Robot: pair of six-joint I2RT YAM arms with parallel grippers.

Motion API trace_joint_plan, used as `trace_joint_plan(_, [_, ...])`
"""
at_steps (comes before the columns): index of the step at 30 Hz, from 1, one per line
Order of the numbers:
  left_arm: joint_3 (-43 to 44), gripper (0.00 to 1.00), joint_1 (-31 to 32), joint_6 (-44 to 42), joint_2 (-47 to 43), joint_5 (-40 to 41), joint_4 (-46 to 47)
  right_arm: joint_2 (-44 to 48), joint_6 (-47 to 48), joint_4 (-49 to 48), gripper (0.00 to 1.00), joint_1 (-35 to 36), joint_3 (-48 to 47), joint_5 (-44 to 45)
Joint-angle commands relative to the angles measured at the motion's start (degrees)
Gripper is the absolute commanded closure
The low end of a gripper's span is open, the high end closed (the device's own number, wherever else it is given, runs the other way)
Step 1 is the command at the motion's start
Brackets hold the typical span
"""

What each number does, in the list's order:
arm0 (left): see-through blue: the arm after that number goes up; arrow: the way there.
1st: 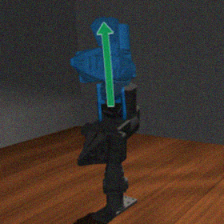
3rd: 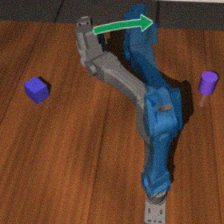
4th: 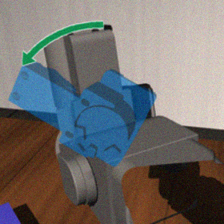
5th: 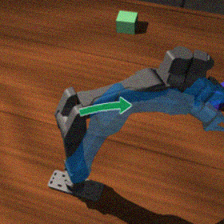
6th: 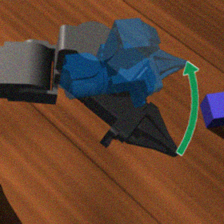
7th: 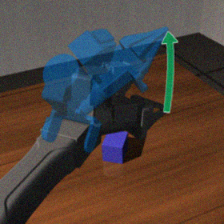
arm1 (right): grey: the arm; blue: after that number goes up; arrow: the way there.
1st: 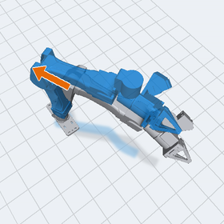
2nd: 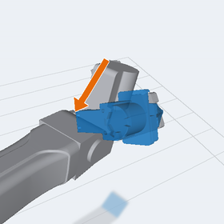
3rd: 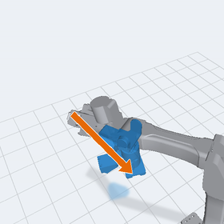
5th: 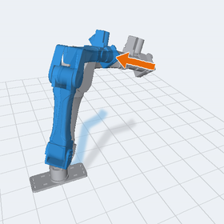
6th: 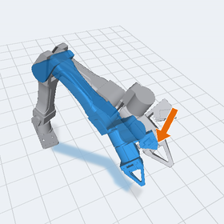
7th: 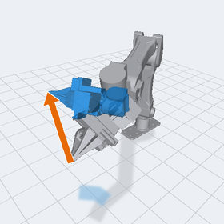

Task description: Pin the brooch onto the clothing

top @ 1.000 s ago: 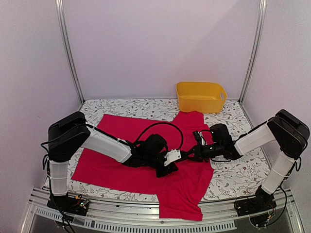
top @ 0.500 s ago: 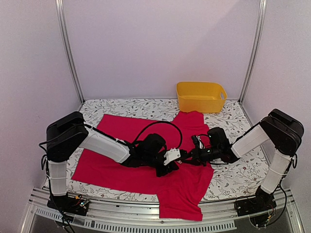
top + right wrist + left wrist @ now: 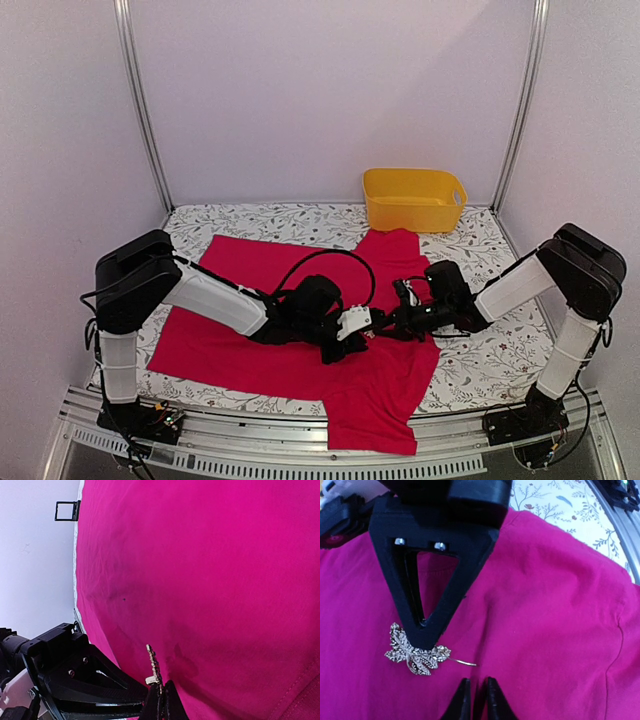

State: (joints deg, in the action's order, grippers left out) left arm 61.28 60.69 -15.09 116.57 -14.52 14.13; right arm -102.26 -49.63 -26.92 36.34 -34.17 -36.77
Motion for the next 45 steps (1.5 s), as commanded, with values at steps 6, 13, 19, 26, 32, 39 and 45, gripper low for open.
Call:
trace_joint_plan(6, [-1.19,0.83,-1.06,-1.33,-0.43,2.22,0.48,3.91,4.74,7.76,1.00,0.31,-3.20,2.45])
trace_joint_plan(13, [-0.90,0.80,-0.92,-0.11,0.45,-0.14,2.23,3.90,4.06,7.48,1.00,0.31,-3.33,2.19])
trace_joint_plan(19, [-1.78,0.87,-0.41,-0.21,0.50,-0.88,3.86,3.83,0.85,3.37,1.00,0.62,-1.67,1.05])
trace_joint_plan(26, [-2.83,1.00,0.16,-0.68,-0.12,0.76,5.41,3.20,-0.86,2.21,1.00,1.04,-1.07,1.51])
trace_joint_plan(32, [-2.87,1.00,0.27,-0.95,-0.33,1.56,5.62,2.34,-1.55,1.56,1.00,1.70,-0.98,1.56])
trace_joint_plan(39, [-3.26,1.00,0.42,-1.06,-0.47,1.12,5.91,1.33,-1.19,1.66,1.00,1.81,-0.46,2.56])
trace_joint_plan(45, [-3.71,1.00,0.51,-1.16,-0.82,0.98,5.82,1.02,-0.56,2.25,1.00,1.81,-0.98,2.79])
